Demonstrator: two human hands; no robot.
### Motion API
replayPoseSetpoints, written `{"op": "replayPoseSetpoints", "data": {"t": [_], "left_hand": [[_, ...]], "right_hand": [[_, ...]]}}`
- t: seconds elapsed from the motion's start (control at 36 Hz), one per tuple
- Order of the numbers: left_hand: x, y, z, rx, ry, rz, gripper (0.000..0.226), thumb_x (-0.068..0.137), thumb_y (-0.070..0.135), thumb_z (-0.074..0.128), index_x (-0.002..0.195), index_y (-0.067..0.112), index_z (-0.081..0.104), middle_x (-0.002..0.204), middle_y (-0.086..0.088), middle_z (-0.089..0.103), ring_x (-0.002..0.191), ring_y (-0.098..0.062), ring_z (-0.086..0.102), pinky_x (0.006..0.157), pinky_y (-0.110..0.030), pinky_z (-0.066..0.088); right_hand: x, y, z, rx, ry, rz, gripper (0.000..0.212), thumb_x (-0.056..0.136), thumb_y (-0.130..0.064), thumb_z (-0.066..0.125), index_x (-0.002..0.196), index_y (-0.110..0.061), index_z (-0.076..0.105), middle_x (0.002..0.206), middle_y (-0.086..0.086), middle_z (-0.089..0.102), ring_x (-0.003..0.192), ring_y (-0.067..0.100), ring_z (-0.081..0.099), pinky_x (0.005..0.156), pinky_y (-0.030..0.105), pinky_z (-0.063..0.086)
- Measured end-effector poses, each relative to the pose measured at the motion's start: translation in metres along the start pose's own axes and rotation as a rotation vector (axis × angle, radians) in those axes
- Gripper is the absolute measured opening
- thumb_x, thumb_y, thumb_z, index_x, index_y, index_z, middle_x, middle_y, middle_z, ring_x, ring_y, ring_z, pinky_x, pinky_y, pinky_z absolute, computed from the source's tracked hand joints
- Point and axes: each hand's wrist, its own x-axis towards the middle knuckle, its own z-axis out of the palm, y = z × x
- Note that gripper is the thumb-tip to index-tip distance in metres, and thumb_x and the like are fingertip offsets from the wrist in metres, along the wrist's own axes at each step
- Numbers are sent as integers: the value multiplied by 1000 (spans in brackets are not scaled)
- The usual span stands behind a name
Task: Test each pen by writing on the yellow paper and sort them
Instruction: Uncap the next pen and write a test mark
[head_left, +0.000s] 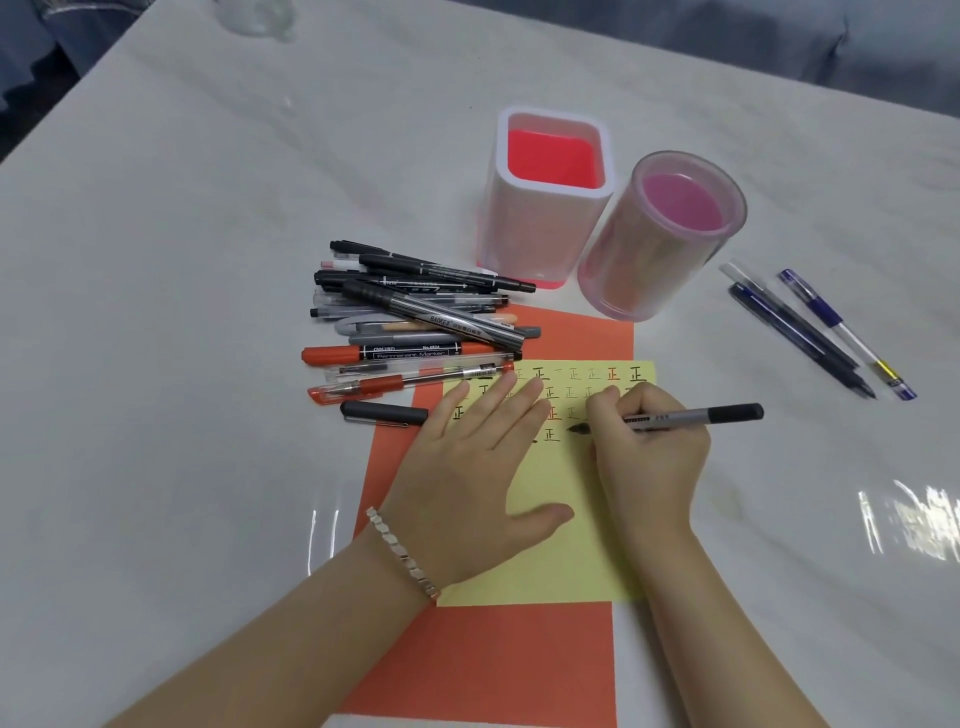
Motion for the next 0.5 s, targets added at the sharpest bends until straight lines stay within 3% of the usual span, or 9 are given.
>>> {"op": "replayPoseSetpoints", "data": {"t": [0.19,0.44,0.5], "left_hand": [[0,1,0,-3,-7,-5,76,74,64,41,130,14,52,142,2,42,135,-14,32,109,-39,15],[1,1,-1,-1,1,-4,76,74,64,40,129,13,52,142,1,43,134,-16,33,108,-40,16],[1,1,-1,5,2,0,76,74,64,40,129,13,53,141,1,43,134,-16,34,108,-40,16]], "right_hand": [[0,3,-1,-14,43,-1,36,76,-6,56,46,-11,37,40,-5,37,41,6,35,47,9,29],[1,2,-1,4,9,19,28,69,-15,52,47,-7,36,44,3,36,45,9,34,48,13,30],[0,2,-1,2,1,20,28,68,-14,52,46,-9,35,42,-2,34,43,8,33,47,12,30]]}}
